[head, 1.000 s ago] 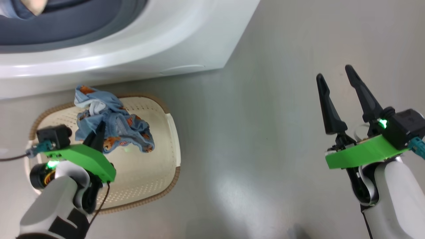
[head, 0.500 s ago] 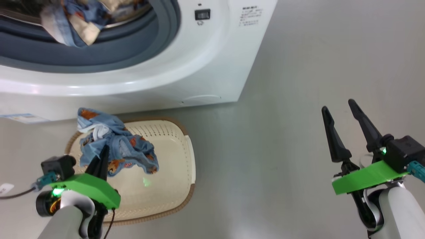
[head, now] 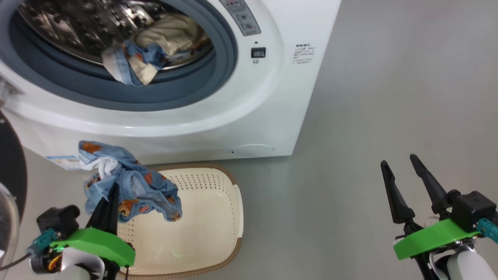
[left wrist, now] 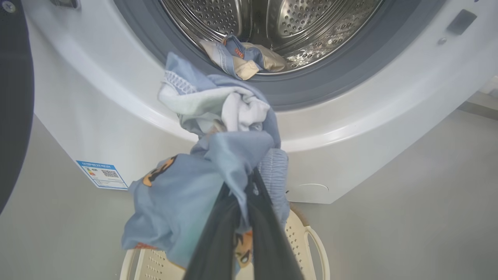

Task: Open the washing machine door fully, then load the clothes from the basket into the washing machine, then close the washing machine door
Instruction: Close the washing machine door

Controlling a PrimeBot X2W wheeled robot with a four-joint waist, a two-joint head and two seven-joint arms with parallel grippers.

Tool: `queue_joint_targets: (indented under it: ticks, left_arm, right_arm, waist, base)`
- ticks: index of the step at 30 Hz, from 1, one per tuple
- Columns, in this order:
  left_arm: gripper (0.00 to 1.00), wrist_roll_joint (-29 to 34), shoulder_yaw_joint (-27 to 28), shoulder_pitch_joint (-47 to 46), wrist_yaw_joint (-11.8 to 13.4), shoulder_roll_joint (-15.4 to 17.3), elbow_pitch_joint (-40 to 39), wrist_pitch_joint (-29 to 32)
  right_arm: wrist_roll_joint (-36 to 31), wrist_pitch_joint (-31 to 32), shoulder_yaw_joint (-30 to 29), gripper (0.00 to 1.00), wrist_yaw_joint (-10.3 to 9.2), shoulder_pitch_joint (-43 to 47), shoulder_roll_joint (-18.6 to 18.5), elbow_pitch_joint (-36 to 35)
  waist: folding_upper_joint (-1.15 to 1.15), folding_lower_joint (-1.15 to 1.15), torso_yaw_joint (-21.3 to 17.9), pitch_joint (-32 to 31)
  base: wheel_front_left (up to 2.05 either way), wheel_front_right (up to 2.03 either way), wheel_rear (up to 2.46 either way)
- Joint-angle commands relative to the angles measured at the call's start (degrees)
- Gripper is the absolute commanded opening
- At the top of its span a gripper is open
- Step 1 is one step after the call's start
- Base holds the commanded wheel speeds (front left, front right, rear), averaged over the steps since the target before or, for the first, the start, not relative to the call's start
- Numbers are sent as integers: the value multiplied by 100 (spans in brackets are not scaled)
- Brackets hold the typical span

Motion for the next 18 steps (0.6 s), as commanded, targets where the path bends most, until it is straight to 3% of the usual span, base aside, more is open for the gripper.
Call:
queue_joint_targets:
  ticks: [1, 18]
  left_arm:
    - [0, 86, 287, 87, -9, 185, -242, -37]
    - [0, 798, 1203, 1372, -9, 8, -2032, -37]
  right_arm:
    - [50, -43, 81, 100, 8, 124, -55, -111]
    - [94, -43, -152, 100, 8, 659, -21, -166]
  waist:
    - [1, 0, 107, -197]
    - [1, 0, 314, -667]
  base:
    - [0, 0, 0]
    - [0, 0, 0]
